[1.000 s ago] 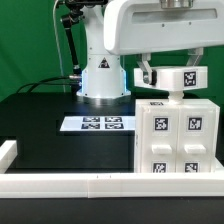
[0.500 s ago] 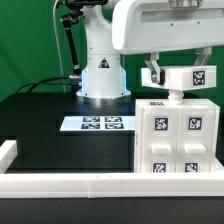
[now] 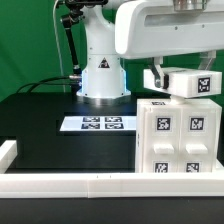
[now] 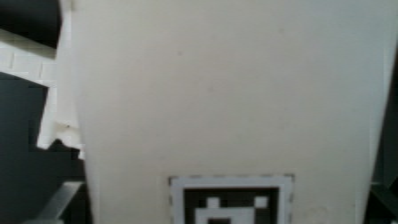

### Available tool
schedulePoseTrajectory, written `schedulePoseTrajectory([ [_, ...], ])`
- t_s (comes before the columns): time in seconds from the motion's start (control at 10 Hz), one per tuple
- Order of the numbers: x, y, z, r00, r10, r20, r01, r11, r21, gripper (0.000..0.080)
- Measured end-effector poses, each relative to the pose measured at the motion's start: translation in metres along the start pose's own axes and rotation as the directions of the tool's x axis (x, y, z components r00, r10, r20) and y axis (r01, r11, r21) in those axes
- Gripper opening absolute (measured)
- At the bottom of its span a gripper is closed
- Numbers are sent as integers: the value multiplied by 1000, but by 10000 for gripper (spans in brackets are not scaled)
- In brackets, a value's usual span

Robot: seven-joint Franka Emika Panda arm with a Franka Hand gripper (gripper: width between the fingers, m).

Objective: Assemble cabinet

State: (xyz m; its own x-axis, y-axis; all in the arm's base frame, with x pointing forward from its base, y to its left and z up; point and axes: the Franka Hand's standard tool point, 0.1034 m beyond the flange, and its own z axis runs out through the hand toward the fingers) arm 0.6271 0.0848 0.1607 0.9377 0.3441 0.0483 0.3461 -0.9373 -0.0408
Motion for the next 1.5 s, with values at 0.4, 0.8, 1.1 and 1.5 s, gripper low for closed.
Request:
schedulePoseTrajectory([
  [0.4,-1,3,4,998,6,-55,-7,1000,-18,561],
  [0.8,0,3,5,998,8,-68,-9,1000,-21,561],
  [1.1,0,3,5,998,12,-68,-13,1000,-21,561],
  [1.5,0,4,5,982,177,-71,-178,984,-9,561],
])
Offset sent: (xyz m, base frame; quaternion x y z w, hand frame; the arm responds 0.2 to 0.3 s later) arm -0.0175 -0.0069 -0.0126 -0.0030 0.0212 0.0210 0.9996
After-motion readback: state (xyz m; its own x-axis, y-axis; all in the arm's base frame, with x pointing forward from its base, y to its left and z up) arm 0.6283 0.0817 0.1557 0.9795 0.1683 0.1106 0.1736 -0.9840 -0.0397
